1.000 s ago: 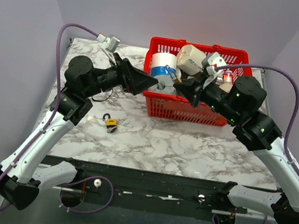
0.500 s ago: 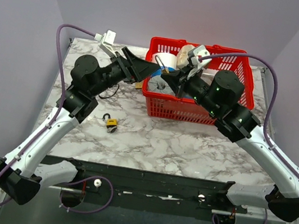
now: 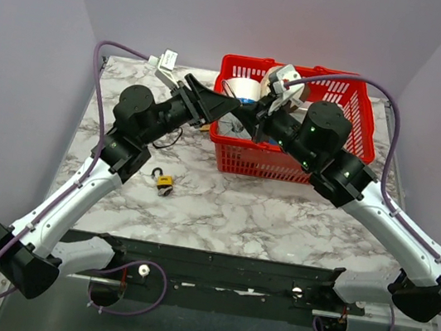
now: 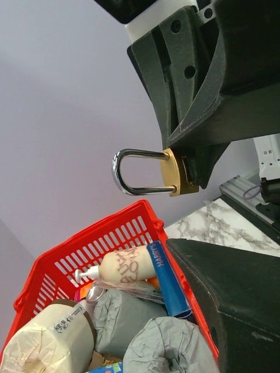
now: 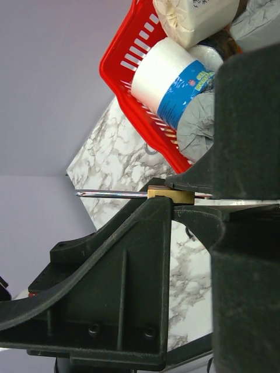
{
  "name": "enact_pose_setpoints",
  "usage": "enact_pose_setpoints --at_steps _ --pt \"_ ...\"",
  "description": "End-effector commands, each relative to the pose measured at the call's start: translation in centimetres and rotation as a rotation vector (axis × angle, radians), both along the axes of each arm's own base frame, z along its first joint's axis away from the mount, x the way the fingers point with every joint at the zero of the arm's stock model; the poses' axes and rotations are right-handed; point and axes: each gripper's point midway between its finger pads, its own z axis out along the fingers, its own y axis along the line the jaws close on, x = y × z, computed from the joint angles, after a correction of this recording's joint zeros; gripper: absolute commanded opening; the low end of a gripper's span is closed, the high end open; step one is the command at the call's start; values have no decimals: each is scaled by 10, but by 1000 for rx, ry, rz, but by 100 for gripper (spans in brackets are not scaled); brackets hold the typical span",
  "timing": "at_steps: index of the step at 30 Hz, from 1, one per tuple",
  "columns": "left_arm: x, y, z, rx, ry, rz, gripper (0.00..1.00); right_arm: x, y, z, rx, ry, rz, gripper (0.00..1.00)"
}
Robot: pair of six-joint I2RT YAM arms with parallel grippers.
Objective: Lock with the key
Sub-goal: Lock the lock.
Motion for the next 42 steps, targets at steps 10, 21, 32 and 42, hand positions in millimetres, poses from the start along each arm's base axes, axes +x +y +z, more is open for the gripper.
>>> enact_pose_setpoints --at_steps 10,21,32,42 --pt "-8 -10 4 -46 10 -53 51 5 7 16 38 -48 -26 1" --pt "-13 -18 3 -54 32 -83 20 9 7 12 17 -60 -46 1" --pt "-16 14 6 9 -52 -26 0 -32 -15 -2 -81 -55 85 78" --pt "-13 9 3 -41 4 -45 0 -46 -23 -9 -126 -98 138 55"
